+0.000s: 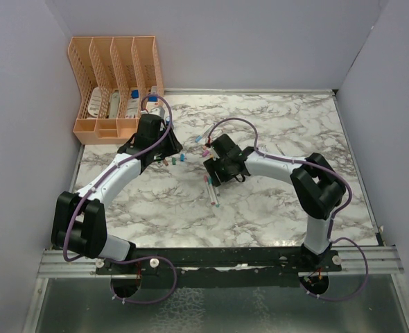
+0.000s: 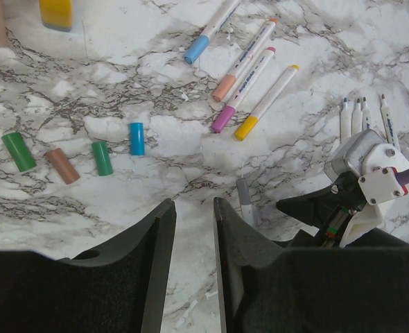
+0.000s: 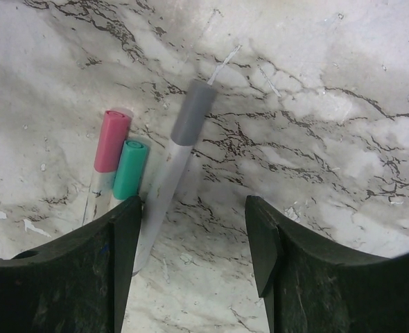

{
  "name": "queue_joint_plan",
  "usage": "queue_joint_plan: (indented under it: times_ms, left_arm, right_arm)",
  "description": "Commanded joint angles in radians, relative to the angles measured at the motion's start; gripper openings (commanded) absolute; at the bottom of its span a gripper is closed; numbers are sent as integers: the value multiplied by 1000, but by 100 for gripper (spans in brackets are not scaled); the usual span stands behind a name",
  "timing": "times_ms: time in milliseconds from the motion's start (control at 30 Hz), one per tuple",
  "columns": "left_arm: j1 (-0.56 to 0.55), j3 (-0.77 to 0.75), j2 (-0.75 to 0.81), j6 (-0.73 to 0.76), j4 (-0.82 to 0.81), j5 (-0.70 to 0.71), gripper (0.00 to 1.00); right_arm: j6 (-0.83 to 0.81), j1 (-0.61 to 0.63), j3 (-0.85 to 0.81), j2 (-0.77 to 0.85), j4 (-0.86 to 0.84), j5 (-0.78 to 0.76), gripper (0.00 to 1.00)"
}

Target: Open the pen caps

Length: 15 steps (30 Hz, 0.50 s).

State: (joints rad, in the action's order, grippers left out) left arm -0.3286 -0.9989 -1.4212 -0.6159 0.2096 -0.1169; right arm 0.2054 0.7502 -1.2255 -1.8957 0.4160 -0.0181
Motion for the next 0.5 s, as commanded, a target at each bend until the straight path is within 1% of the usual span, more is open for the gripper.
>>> queue_joint_plan:
  times_ms: [0,67,167,300,367,400,467]
  left_arm:
    - [-8,-7,16,-17,-35,-31,32]
    - [-14,-6,13,-22,-41,-33,32]
    - [-31,-6,6,-30,-48,-32,32]
    - [-55,-4,-8,-44,-64,-27,32]
    - [-69,-6,-21,-53,-75,-28,32]
    - [-77,-5,-27,-60,-81,-29,32]
    - [-99,3,-38,-96,-98,-27,32]
  right_arm:
    - [2,8,29,-34,-16,-25,60]
    - [4,9,32,-38,-11,-31,54]
    - [7,8,37,-39,0,-42,43]
    - [6,8,59,-27,1,-48,35]
    - [8,8,72,-16,-5,-45,29]
    - [7,8,79,-12,-11,-41,23]
    - [10,7,94,6,-34,-35,4]
